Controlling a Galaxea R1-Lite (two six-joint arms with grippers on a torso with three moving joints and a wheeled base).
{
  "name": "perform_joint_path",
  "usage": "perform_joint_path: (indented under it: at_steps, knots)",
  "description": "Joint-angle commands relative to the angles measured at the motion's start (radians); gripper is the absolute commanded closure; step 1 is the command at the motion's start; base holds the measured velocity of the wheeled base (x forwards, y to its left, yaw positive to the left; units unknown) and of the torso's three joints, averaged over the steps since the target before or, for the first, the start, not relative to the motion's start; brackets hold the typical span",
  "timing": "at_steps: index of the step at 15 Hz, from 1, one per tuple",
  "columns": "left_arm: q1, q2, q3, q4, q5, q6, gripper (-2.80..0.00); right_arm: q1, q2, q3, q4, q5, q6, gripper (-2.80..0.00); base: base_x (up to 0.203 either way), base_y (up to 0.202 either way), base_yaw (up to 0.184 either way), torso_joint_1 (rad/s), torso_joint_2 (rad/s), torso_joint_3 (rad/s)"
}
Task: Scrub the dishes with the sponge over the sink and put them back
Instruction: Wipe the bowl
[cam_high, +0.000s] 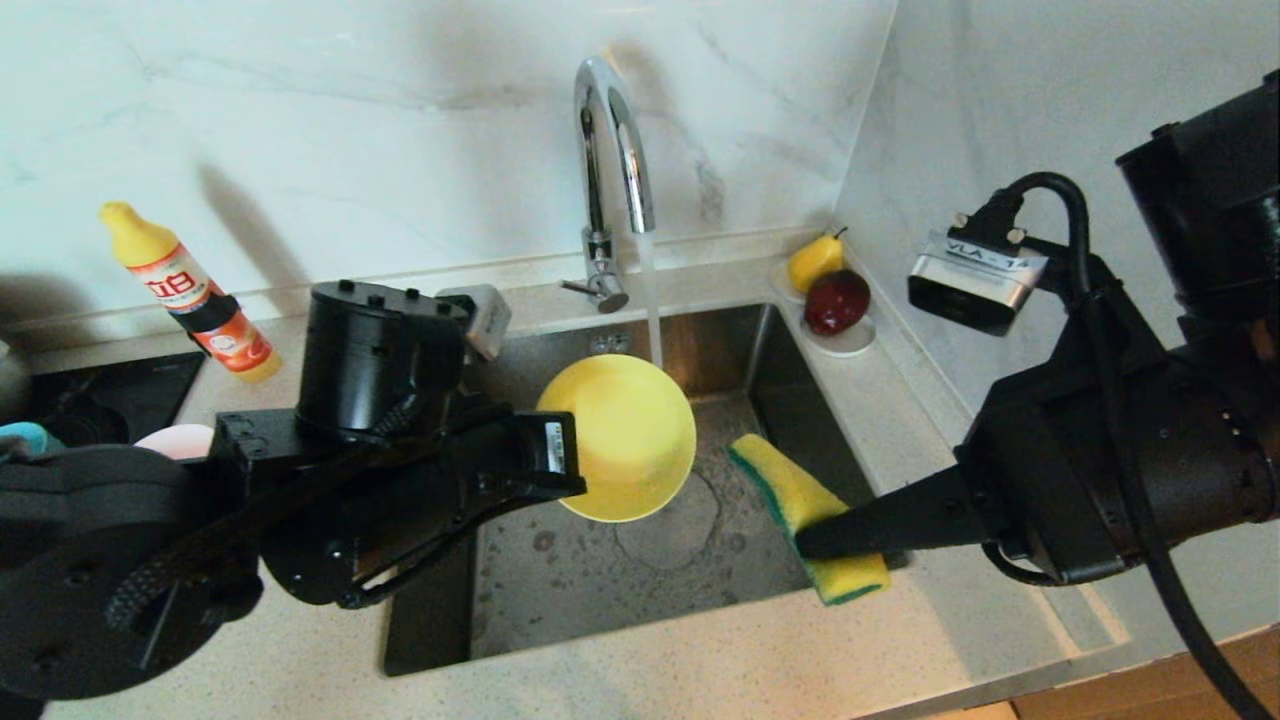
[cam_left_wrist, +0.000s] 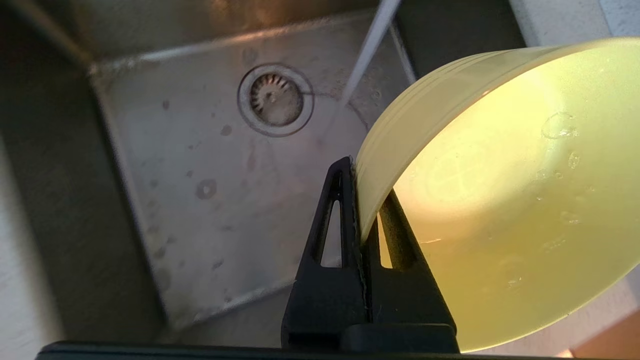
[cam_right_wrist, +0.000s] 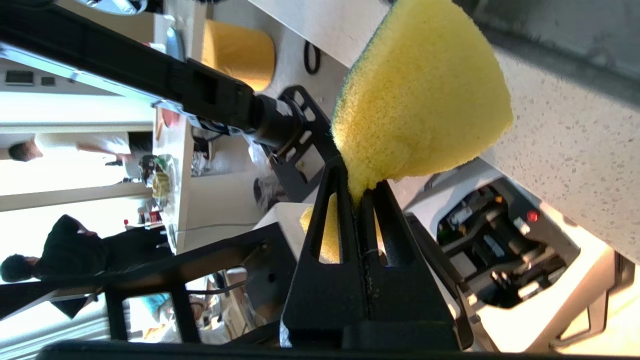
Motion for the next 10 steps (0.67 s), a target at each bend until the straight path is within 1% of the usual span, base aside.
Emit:
perform_joint_path:
  at_steps: [1, 3, 5, 10]
  knots:
    - [-0.054, 0.062, 0.006, -0.078, 0.050, 0.004, 0.00, 0.006, 0.045, -0.011, 0.001, -0.002, 0.002, 0.00, 0.000, 0.000, 0.000, 0.000, 0.00, 0.000]
    - [-0.083, 0.101, 0.007, -0.146, 0.073, 0.011, 0.00, 0.005, 0.066, -0.032, 0.003, -0.003, 0.002, 0.00, 0.000, 0.000, 0.000, 0.000, 0.00, 0.000]
    - [-0.109, 0.129, 0.005, -0.184, 0.095, 0.016, 0.00, 0.005, 0.083, -0.035, 0.001, -0.005, 0.004, 0.00, 0.000, 0.000, 0.000, 0.000, 0.00, 0.000]
    - [-0.114, 0.128, -0.015, -0.193, 0.097, 0.018, 0.00, -0.002, 0.150, -0.076, 0.001, -0.006, 0.004, 0.00, 0.000, 0.000, 0.000, 0.000, 0.00, 0.000]
